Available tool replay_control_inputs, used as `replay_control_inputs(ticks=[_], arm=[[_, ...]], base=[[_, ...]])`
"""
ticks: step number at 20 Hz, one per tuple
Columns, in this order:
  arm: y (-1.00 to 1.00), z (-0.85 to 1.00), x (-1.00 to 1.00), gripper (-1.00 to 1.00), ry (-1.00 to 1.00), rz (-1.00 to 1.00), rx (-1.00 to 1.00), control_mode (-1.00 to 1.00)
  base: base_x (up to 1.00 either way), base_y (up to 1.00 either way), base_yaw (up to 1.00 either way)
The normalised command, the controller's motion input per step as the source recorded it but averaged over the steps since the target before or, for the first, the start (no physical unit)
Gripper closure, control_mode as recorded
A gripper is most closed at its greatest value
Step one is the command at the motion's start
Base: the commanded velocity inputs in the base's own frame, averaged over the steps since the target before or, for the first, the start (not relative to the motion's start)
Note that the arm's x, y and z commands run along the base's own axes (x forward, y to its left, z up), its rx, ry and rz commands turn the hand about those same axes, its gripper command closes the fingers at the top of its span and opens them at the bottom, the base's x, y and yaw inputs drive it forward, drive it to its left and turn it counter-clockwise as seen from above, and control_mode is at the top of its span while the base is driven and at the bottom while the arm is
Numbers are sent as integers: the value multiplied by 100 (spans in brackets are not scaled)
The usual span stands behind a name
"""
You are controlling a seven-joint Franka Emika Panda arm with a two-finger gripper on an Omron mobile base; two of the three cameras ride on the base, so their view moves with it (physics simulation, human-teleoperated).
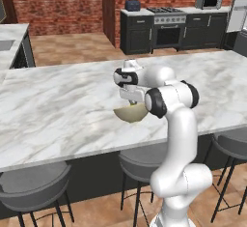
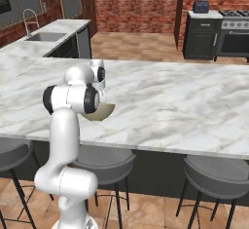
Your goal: There is a bowl on the dining counter. Grab a lemon wedge from the fridge and place it in the bowl. Then get the liquor bottle and glass cup from the cabinet and place them next to the bowl.
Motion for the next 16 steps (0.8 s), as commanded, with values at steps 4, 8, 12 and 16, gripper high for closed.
replay_control_inputs(ticks=[4,8,12,16], arm=[[0,4,-32,100,0,0,0,-100],[-1,20,-48,100,0,0,0,-100],[-4,26,-51,100,-1,-1,0,-100],[0,9,-22,100,0,-3,0,-100]], base=[[0,0,0],[0,0,0],[0,0,0],[0,0,0]])
